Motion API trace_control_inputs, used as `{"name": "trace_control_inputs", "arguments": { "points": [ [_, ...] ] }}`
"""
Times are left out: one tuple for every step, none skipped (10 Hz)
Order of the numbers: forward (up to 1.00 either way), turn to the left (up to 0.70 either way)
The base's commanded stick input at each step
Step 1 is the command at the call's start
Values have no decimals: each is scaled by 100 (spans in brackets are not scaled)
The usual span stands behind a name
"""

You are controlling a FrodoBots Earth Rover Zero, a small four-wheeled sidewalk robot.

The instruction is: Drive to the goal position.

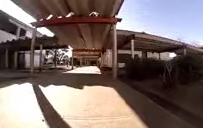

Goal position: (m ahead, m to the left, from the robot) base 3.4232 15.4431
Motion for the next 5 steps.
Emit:
{"name": "trace_control_inputs", "arguments": {
  "points": [
    [50, 0],
    [50, 0],
    [50, 0],
    [50, 0],
    [50, 0]
  ]
}}
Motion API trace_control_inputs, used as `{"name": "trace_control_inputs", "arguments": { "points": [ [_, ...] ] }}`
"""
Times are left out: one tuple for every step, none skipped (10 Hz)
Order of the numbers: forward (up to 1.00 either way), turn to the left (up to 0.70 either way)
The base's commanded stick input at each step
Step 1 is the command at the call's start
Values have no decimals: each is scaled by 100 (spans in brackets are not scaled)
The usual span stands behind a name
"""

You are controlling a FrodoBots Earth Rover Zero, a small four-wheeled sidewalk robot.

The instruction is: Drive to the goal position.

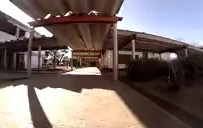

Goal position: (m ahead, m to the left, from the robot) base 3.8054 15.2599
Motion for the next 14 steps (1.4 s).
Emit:
{"name": "trace_control_inputs", "arguments": {
  "points": [
    [50, 0],
    [50, 0],
    [50, 0],
    [50, 0],
    [50, 0],
    [50, 0],
    [50, 0],
    [50, 0],
    [50, 0],
    [50, 0],
    [50, 0],
    [50, 0],
    [50, 0],
    [50, 0]
  ]
}}
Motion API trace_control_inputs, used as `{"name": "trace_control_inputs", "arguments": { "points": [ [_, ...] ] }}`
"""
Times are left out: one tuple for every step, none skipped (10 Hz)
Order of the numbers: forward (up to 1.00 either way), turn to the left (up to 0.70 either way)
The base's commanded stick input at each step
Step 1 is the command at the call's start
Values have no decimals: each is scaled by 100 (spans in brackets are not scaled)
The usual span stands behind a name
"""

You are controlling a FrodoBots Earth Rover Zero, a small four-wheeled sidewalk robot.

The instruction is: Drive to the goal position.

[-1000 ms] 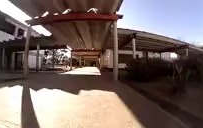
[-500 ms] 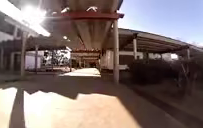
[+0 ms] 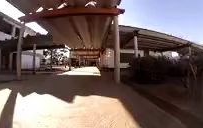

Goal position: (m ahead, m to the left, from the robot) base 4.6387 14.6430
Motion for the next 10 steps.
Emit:
{"name": "trace_control_inputs", "arguments": {
  "points": [
    [50, 0],
    [50, 0],
    [50, 0],
    [50, 1],
    [50, 8],
    [50, 48],
    [50, 50],
    [50, 16],
    [50, 0],
    [50, 0]
  ]
}}
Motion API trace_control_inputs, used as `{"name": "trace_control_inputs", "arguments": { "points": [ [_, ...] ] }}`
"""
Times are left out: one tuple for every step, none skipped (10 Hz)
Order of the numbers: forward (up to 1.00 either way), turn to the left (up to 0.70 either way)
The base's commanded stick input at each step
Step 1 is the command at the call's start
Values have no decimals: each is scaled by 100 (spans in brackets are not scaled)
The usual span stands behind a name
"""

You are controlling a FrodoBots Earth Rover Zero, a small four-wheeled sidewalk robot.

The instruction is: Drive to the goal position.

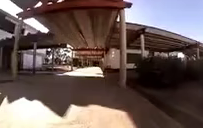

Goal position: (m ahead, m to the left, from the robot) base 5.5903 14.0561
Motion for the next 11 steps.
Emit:
{"name": "trace_control_inputs", "arguments": {
  "points": [
    [50, 0],
    [50, 12],
    [50, 25],
    [50, 50],
    [50, 50],
    [50, 6],
    [50, 0],
    [50, 0],
    [50, 0],
    [50, 0],
    [50, 0]
  ]
}}
